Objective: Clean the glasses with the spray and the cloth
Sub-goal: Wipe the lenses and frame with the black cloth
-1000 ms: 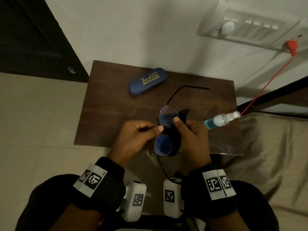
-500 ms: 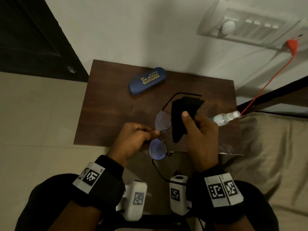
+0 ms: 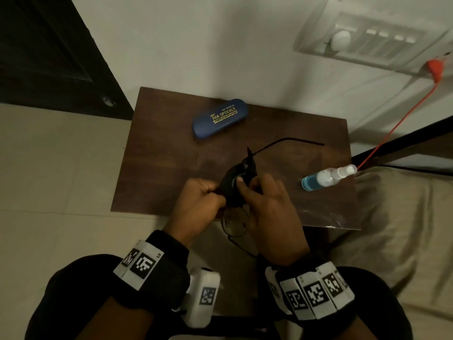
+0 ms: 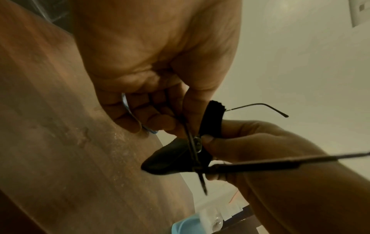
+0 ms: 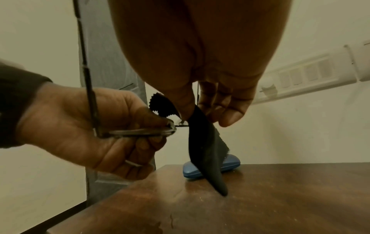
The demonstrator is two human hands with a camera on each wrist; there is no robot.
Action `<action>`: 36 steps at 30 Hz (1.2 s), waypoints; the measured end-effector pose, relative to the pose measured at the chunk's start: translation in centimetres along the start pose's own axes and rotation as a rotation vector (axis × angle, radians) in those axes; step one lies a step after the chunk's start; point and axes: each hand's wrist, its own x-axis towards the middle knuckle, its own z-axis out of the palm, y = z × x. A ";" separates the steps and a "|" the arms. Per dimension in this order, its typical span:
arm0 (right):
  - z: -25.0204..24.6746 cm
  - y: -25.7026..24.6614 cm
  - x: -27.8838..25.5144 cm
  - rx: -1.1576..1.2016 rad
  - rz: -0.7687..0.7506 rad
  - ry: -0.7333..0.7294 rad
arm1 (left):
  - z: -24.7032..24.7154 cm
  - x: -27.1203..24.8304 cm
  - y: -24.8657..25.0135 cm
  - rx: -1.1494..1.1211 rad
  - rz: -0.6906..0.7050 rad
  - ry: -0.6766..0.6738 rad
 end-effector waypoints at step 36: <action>0.0 1.0 0.1 -0.025 0.111 -0.073 | 0.4 0.4 -0.6 0.107 0.064 -0.050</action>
